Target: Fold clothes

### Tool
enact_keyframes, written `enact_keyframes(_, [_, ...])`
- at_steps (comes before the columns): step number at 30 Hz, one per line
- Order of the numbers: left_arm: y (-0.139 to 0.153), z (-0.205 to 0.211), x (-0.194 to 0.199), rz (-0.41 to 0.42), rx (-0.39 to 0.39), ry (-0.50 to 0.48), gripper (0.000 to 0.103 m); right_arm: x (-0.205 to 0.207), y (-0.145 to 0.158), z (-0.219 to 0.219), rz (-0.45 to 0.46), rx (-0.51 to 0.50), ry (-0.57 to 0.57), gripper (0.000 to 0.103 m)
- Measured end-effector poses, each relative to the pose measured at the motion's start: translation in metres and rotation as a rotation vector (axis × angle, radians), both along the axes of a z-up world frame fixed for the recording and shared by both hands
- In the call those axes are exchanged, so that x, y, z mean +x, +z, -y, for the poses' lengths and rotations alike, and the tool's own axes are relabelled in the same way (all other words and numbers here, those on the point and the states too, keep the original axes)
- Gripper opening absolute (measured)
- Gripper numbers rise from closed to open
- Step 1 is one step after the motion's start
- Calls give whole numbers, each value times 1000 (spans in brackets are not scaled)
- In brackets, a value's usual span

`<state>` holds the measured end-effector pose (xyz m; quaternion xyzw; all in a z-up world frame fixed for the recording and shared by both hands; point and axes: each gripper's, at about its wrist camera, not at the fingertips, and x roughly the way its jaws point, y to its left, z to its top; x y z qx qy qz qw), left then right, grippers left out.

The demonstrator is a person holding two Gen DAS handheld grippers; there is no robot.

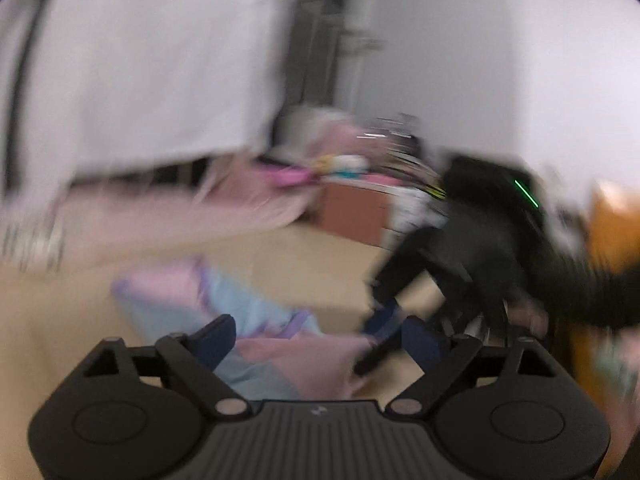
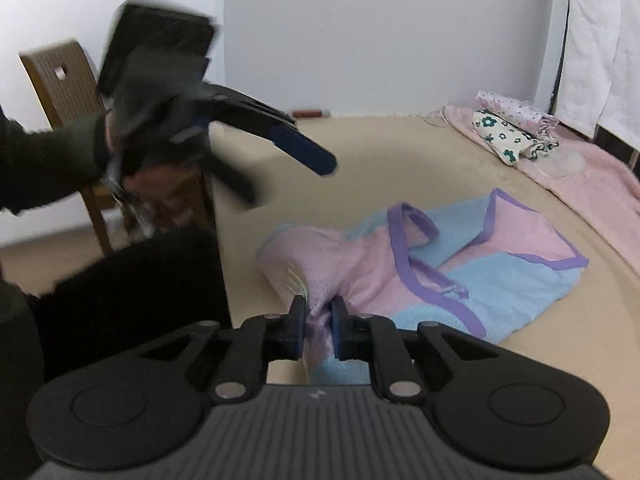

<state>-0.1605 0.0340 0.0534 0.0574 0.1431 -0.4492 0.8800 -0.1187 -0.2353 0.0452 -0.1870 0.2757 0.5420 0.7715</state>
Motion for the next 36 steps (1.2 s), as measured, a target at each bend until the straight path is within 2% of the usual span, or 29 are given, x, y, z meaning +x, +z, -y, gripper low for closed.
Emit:
enact_keyframes(1, [-2,5,-10,73,47,-46,90,4,4,4,-32,30,11,12])
enact_keyframes(3, [-10,16,-20,159,143,-122,90,10,11,9,-97,75,38,12])
enact_keyframes(8, [-33,37,-31,308,298,-209,89,6,18,13,-186,71,123,12])
enact_keyframes(9, [-36,40,-29,309,324,-224,89,3,19,14,-205,72,140,12])
enact_keyframes(10, [-40,43,-27,308,349,-238,83,1,20,14,-220,78,150,12])
enact_keyframes(11, [-41,44,-22,261,351,-253,67,-2,21,14,-220,81,145,12])
enact_keyframes(12, [-42,44,-16,211,352,-268,57,-5,22,14,-208,80,130,17])
enact_keyframes(13, [-41,43,-4,119,340,-265,38,-12,21,14,-168,81,103,24])
enact_keyframes(14, [-40,41,5,44,327,-253,31,-22,20,15,-104,85,66,49])
enact_keyframes(15, [-39,39,15,-30,313,-240,31,-32,19,16,-39,89,29,75])
enact_keyframes(17, [-37,33,28,-119,253,-245,31,-56,14,17,105,99,-11,93])
enact_keyframes(18, [-36,29,33,-147,223,-256,31,-70,5,15,190,90,17,94])
enact_keyframes(20, [-34,25,44,-231,177,-293,29,-88,-15,7,327,38,51,93])
enact_keyframes(22, [-30,23,47,-293,151,-334,27,-93,-33,-1,412,-16,40,91])
enact_keyframes(23, [-29,20,50,-328,129,-350,26,-92,-39,-2,440,-25,35,81])
enact_keyframes(24, [-29,16,52,-362,106,-366,26,-89,-42,-4,437,-21,28,60])
enact_keyframes(25, [-28,12,55,-396,83,-381,26,-82,-41,-4,378,-3,23,42])
enact_keyframes(26, [-28,9,57,-431,60,-396,31,-71,-39,-2,285,25,22,15])
enact_keyframes(27, [-28,3,57,-451,38,-391,38,-61,-36,0,189,61,17,14])
enact_keyframes(29, [-26,-8,51,-433,8,-346,77,-44,-30,8,20,138,6,12])
enact_keyframes(30, [-24,-13,45,-402,-1,-332,83,-39,-28,11,-24,165,7,11])
enact_keyframes(31, [-22,-16,37,-369,-3,-328,88,-35,-25,14,-67,191,9,11])
enact_keyframes(36, [-30,-24,-7,-161,22,-258,89,-10,-25,27,-268,305,-24,11])
